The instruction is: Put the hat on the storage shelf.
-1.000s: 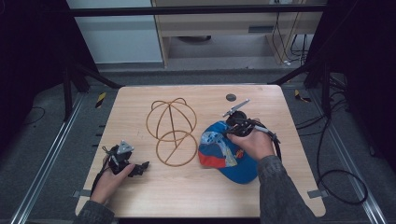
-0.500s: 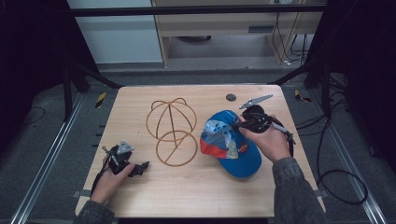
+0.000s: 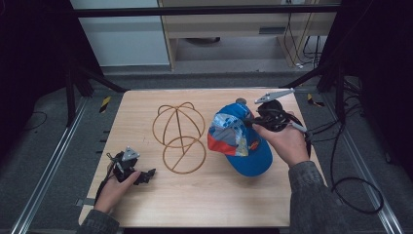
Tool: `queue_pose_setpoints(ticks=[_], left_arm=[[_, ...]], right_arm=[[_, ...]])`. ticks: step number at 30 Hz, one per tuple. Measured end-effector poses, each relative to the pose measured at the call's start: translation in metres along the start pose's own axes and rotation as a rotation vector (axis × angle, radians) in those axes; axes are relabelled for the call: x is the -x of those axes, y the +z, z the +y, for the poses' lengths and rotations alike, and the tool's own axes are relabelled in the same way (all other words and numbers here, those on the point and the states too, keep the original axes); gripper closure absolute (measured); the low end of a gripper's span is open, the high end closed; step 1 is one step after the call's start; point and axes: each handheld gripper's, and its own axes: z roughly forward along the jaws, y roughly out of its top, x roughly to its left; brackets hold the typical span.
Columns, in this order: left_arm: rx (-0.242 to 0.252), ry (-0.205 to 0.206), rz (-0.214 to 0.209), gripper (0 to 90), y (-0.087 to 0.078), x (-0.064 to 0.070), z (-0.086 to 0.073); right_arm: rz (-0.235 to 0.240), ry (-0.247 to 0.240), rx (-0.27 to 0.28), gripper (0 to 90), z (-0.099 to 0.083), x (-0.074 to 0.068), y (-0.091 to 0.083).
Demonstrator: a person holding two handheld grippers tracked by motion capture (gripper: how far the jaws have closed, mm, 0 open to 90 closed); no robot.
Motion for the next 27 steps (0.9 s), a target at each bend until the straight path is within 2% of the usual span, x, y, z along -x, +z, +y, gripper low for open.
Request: queue_pose_setpoints(ticks=[20, 27], left_arm=[[0.003, 0.000, 0.001, 0.0, 0.000, 0.000, 0.000], [0.002, -0.001, 0.001, 0.0, 0.000, 0.000, 0.000]], right_arm=[[-0.010, -0.039, 0.088, 90.0, 0.033, -0.017, -0.039], [-0.014, -0.052, 0.109, 90.0, 0.042, -0.021, -0.048]])
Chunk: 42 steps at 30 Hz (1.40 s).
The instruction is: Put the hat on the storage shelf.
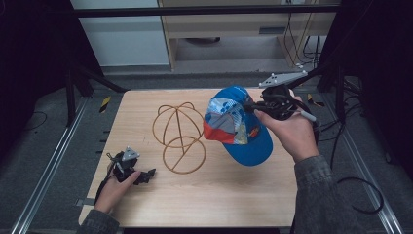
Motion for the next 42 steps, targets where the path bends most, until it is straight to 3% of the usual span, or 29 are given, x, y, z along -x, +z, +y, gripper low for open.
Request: queue_pose_setpoints(ticks=[21, 34, 42], left_arm=[[-0.003, 0.001, -0.001, 0.0, 0.000, 0.000, 0.000], [-0.003, 0.001, -0.001, 0.0, 0.000, 0.000, 0.000], [-0.003, 0.001, -0.001, 0.0, 0.000, 0.000, 0.000]], right_arm=[[0.010, -0.022, 0.063, 90.0, 0.025, -0.013, -0.013], [0.025, -0.018, 0.179, 90.0, 0.032, -0.026, -0.019], [0.030, -0.014, 0.215, 90.0, 0.041, -0.033, -0.016]])
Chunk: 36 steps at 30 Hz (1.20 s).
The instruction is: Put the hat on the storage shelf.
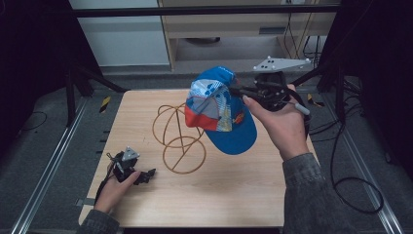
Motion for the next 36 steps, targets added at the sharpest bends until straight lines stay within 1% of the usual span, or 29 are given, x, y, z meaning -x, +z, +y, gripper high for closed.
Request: queue_pose_setpoints(ticks=[4, 6, 11, 17, 20, 22, 28, 36], left_arm=[[0.000, 0.000, 0.000, 0.0, 0.000, 0.000, 0.000], [0.000, 0.000, 0.000, 0.0, 0.000, 0.000, 0.000], [0.002, -0.002, 0.002, 0.0, 0.000, 0.000, 0.000], [0.002, -0.001, 0.001, 0.0, 0.000, 0.000, 0.000], [0.002, -0.001, 0.001, 0.0, 0.000, 0.000, 0.000], [0.002, 0.000, 0.001, 0.0, 0.000, 0.000, 0.000], [0.002, 0.001, 0.000, 0.0, 0.000, 0.000, 0.000], [0.001, 0.001, -0.001, 0.0, 0.000, 0.000, 0.000]], right_arm=[[0.006, -0.001, 0.003, 90.0, 0.001, -0.004, 0.007], [0.013, 0.001, 0.013, 90.0, 0.001, -0.007, 0.010], [0.014, -0.001, 0.033, 90.0, 0.003, -0.012, 0.017], [0.018, -0.014, 0.029, 90.0, 0.007, -0.019, 0.029], [0.019, -0.020, 0.016, 90.0, 0.008, -0.020, 0.035], [0.020, -0.017, 0.017, 90.0, 0.008, -0.020, 0.038], [0.023, -0.013, 0.021, 90.0, 0.013, -0.022, 0.045], [0.031, -0.018, 0.022, 90.0, 0.017, -0.027, 0.051]])
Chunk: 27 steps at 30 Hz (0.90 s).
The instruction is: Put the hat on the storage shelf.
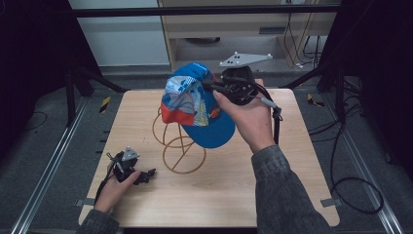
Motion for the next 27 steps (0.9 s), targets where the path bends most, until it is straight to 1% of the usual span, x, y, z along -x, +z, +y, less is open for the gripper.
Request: queue_pose_setpoints(ticks=[16, 19, 27], left_arm=[[0.000, 0.000, 0.001, 0.0, 0.000, 0.000, 0.000], [0.000, -0.001, 0.001, 0.0, 0.000, 0.000, 0.000], [0.000, -0.001, 0.001, 0.0, 0.000, 0.000, 0.000]], right_arm=[[0.017, 0.005, 0.010, 90.0, 0.003, -0.005, 0.007], [0.022, -0.001, 0.006, 90.0, 0.003, -0.006, 0.010], [0.035, 0.003, 0.002, 90.0, 0.002, -0.008, 0.018]])
